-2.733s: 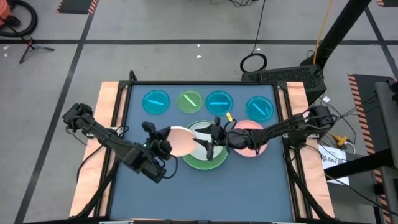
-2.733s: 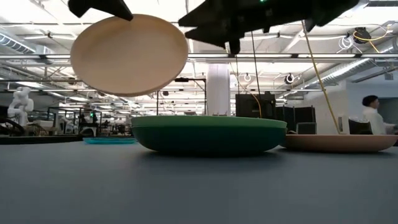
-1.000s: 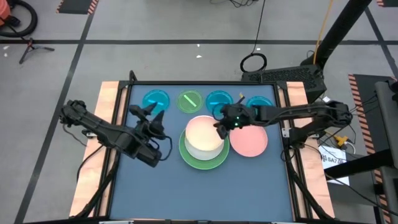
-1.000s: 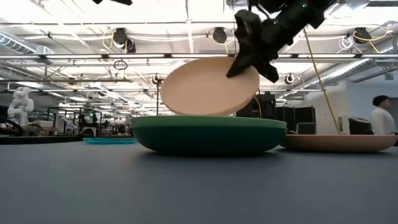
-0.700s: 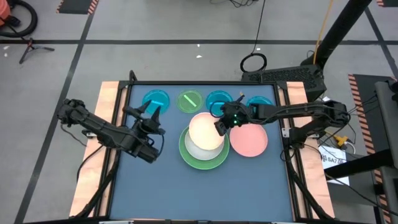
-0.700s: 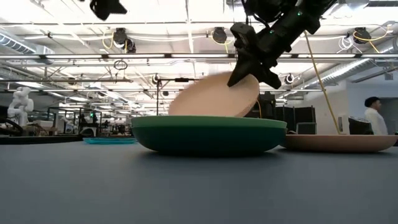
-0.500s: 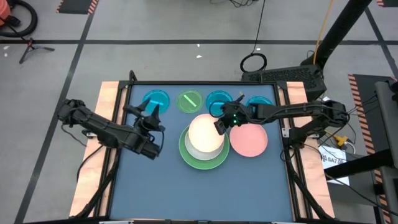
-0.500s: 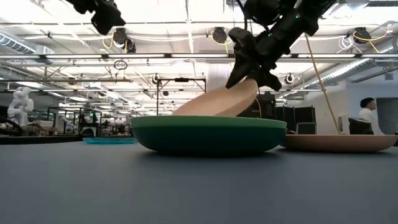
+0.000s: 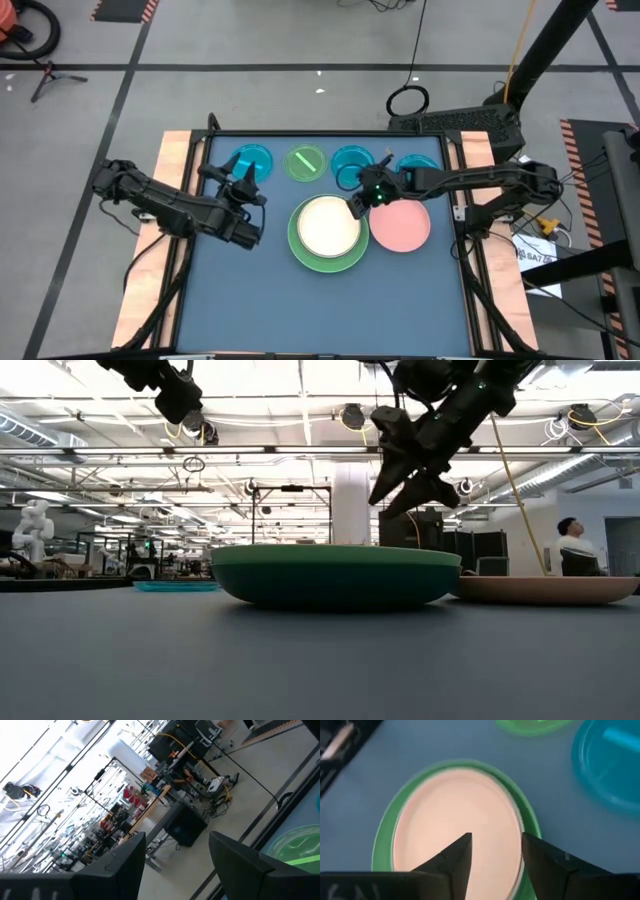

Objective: Stack plastic plates
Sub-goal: Stack the orange plate on the light orange plate

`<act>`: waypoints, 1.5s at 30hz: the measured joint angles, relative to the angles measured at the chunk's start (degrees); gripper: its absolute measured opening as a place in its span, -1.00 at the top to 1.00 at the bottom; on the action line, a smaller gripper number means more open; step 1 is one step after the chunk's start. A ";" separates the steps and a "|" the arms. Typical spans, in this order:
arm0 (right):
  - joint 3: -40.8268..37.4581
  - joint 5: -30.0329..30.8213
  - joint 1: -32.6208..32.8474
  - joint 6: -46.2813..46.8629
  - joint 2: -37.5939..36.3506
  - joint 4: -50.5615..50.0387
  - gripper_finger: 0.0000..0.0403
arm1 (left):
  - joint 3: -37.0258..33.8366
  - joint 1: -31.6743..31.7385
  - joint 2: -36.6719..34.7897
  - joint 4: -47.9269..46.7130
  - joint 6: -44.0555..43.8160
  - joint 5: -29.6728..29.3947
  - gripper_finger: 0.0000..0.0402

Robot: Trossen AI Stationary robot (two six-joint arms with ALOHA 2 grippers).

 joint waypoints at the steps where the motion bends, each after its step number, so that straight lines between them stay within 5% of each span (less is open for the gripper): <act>1: 0.02 -1.16 0.00 0.45 -0.10 -1.35 0.18 | 0.00 -0.01 0.00 -0.02 0.02 0.00 -0.11; 9: 0.04 -5.20 2.00 2.18 -0.42 -21.34 0.17 | 0.00 -0.01 0.00 -0.02 0.09 -0.04 -0.11; 20: 0.02 -3.83 10.00 7.11 -0.42 -35.74 0.17 | 0.00 -0.01 0.00 0.02 0.09 -0.34 -0.11; 34: -6.54 -3.47 24.18 6.41 -0.34 -26.31 0.17 | 0.00 -0.01 0.00 0.11 0.11 -0.44 -0.11; 45: -8.39 5.91 29.27 8.27 0.68 -25.83 0.40 | 0.00 -0.01 0.00 0.15 0.11 -0.44 -0.11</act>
